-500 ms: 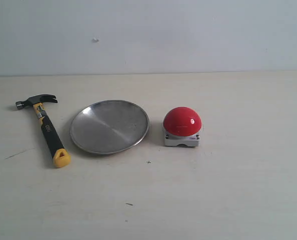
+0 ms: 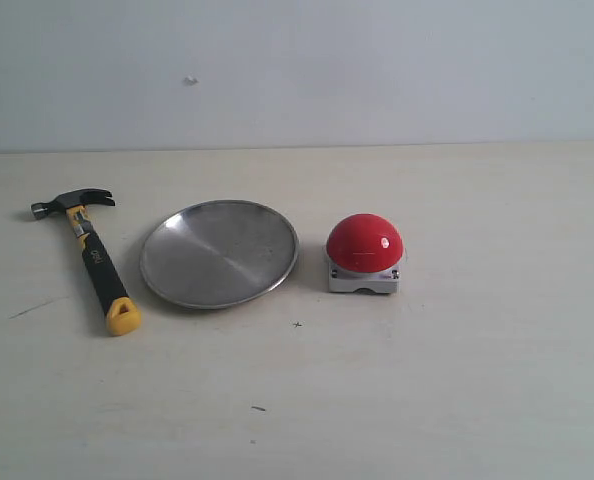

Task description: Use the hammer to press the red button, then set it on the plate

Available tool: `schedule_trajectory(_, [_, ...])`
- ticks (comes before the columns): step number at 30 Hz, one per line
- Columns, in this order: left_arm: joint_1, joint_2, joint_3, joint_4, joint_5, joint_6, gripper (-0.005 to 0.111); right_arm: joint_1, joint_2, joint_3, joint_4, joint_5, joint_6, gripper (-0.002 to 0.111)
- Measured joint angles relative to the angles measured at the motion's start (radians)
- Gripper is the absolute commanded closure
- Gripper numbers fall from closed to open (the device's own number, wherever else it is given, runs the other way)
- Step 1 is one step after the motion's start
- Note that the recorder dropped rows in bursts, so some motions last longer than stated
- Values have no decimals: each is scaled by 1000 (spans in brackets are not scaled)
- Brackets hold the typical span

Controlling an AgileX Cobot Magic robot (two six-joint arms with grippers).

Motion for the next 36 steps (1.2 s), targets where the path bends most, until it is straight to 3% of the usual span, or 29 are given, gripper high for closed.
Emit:
schedule_trajectory(11, [0, -2, -3, -45, -386, -34, 107, 0, 0, 0, 0, 0, 0, 108])
schedule_trajectory(14, [0, 12, -82, -158, -238, -2, 107, 0, 0, 0, 0, 0, 0, 108])
schedule_trajectory(18, [0, 136, -239, -312, 29, 198, 107, 0, 0, 0, 0, 0, 0, 108])
schedule_trajectory(26, [0, 532, -532, -358, 314, 337, 107, 0, 0, 0, 0, 0, 0, 108])
schedule_trajectory(31, [0, 754, -735, -199, 593, 393, 107, 0, 0, 0, 0, 0, 0, 108])
schedule_trajectory(36, [0, 971, -929, 127, 922, 254, 107, 0, 0, 0, 0, 0, 0, 108])
